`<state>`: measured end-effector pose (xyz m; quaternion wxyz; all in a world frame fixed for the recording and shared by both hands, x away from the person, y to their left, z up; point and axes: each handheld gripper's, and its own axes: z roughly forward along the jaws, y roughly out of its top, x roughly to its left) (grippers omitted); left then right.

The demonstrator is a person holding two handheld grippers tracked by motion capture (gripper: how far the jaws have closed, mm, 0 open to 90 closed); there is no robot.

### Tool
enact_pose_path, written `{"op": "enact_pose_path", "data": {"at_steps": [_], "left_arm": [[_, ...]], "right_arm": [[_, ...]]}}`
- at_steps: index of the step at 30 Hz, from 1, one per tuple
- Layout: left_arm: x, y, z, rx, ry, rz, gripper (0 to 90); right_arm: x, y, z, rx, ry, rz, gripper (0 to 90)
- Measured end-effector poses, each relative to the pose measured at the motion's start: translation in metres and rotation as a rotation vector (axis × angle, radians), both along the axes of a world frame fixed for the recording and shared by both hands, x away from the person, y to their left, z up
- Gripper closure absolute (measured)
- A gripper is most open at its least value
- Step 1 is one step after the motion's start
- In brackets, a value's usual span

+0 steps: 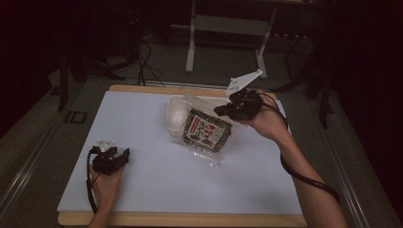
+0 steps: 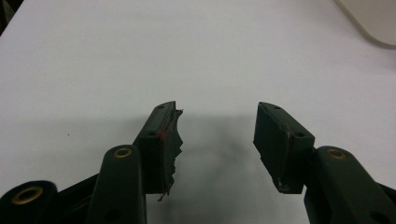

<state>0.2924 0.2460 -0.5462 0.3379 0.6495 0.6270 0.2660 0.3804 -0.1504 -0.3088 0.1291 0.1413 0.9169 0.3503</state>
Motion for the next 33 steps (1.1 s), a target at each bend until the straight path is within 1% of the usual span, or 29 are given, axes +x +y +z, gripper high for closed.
{"op": "enact_pose_path", "data": {"at_steps": [4, 15, 20, 33], "left_arm": [[0.0, 0.0, 0.0, 0.0, 0.0, 0.001, 49.6], [0.0, 0.0, 0.0, -0.001, -0.001, 0.001, 49.5], [0.0, 0.001, 0.0, -0.001, 0.0, 0.001, 49.4], [0.0, 0.001, 0.0, -0.001, -0.002, 0.001, 49.3]], "right_arm": [[0.0, -0.001, 0.003, 0.004, -0.003, -0.004, 89.3], [0.002, -0.006, 0.01, 0.047, -0.003, -0.007, 89.3], [0.002, -0.005, 0.012, 0.055, -0.007, -0.004, 89.3], [0.002, -0.009, 0.023, 0.1, -0.023, -0.005, 89.3]]}}
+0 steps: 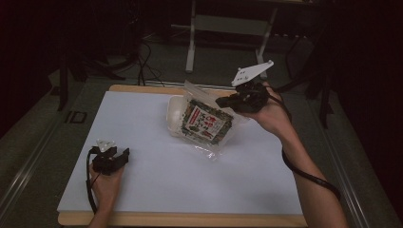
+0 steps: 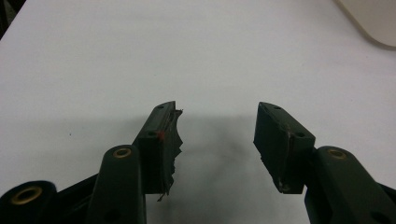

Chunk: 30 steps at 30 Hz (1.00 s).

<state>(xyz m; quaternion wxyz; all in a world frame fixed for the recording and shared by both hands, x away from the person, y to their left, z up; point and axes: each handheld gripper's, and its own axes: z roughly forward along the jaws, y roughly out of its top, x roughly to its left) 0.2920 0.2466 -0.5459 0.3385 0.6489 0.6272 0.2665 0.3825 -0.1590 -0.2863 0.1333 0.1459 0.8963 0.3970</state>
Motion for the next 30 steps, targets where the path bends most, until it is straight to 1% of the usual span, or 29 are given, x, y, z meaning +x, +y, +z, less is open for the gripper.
{"op": "enact_pose_path", "data": {"at_steps": [5, 12, 22, 30], "left_arm": [[0.0, 0.0, 0.0, -0.001, 0.0, 0.0, 49.2], [0.0, 0.0, 0.0, -0.001, 0.001, -0.001, 49.2], [0.0, 0.0, 0.0, 0.0, 0.003, -0.002, 49.2], [0.0, 0.0, 0.0, -0.003, 0.003, -0.002, 49.2]], "right_arm": [[0.002, 0.0, 0.005, 0.013, -0.014, -0.007, 89.3], [0.003, 0.004, 0.011, 0.027, -0.019, -0.01, 89.3], [0.007, 0.008, 0.014, 0.049, -0.025, -0.011, 89.3], [0.012, 0.01, 0.016, 0.066, -0.026, -0.023, 89.3]]}}
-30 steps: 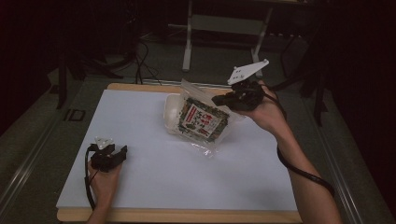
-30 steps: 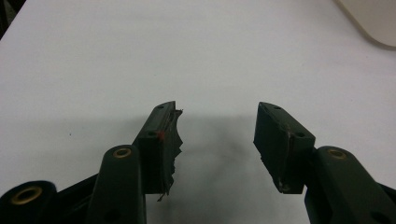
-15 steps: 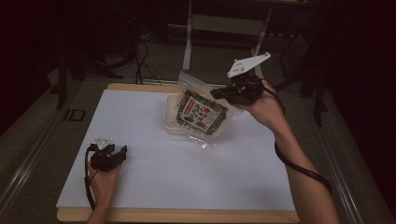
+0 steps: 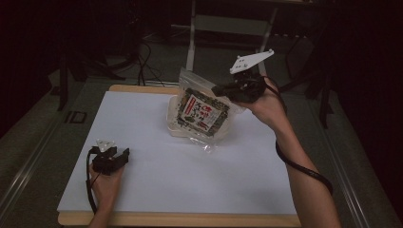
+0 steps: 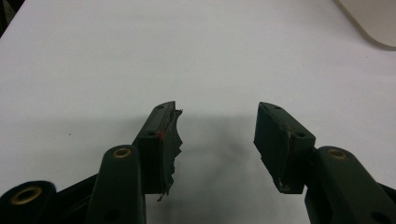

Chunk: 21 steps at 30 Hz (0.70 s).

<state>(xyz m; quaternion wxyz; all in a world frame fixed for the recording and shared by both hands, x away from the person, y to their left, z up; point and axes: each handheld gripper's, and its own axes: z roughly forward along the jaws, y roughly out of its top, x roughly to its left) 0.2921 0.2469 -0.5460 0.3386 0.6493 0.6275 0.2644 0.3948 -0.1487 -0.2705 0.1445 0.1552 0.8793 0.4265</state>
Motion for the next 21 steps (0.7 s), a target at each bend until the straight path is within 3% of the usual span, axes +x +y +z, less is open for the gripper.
{"op": "enact_pose_path", "data": {"at_steps": [21], "left_arm": [[0.0005, -0.0004, -0.0004, -0.002, 0.002, 0.001, 49.1]], "right_arm": [[0.0077, 0.002, 0.0095, 0.047, -0.011, -0.02, 89.4]]}}
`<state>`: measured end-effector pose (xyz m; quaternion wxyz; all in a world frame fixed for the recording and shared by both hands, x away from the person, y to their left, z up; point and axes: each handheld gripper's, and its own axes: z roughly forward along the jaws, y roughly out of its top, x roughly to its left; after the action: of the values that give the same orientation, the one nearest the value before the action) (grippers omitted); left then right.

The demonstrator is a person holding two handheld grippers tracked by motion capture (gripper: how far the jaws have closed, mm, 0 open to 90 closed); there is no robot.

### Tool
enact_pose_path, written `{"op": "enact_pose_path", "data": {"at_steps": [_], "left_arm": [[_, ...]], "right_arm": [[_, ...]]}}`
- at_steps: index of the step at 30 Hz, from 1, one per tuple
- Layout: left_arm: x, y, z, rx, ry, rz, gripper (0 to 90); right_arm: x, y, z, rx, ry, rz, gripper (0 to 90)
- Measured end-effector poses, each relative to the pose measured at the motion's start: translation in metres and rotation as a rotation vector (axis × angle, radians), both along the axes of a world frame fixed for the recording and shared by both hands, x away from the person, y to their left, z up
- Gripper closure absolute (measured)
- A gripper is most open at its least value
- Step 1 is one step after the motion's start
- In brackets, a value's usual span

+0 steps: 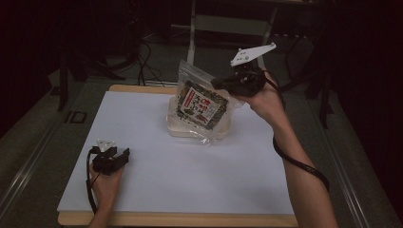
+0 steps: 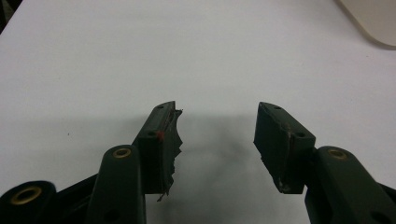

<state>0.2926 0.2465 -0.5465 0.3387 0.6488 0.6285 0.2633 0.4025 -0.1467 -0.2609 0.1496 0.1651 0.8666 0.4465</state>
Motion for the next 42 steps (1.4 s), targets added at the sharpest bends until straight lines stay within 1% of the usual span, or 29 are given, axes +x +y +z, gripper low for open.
{"op": "enact_pose_path", "data": {"at_steps": [12, 19, 23, 29, 37, 42], "left_arm": [[0.0, 0.001, 0.0, -0.001, 0.0, -0.003, 49.1], [0.0, 0.0, 0.0, 0.002, 0.0, -0.004, 49.1], [0.0, 0.0, 0.0, 0.004, 0.002, -0.004, 48.8], [0.0, 0.0, 0.0, 0.001, 0.0, -0.004, 48.8], [0.0, 0.0, 0.0, 0.001, -0.001, -0.005, 48.8], [0.0, 0.0, 0.0, 0.003, 0.0, -0.006, 48.8]], "right_arm": [[0.01, 0.001, -0.001, 0.041, 0.002, -0.028, 89.4], [0.014, 0.001, -0.002, 0.037, -0.004, -0.052, 89.4], [0.018, 0.0, -0.004, 0.054, -0.001, -0.065, 89.4], [0.025, 0.001, -0.011, 0.072, 0.008, -0.084, 89.4], [0.034, 0.005, -0.023, 0.084, 0.021, -0.099, 89.4], [0.038, 0.005, -0.03, 0.095, 0.047, -0.1, 89.4]]}}
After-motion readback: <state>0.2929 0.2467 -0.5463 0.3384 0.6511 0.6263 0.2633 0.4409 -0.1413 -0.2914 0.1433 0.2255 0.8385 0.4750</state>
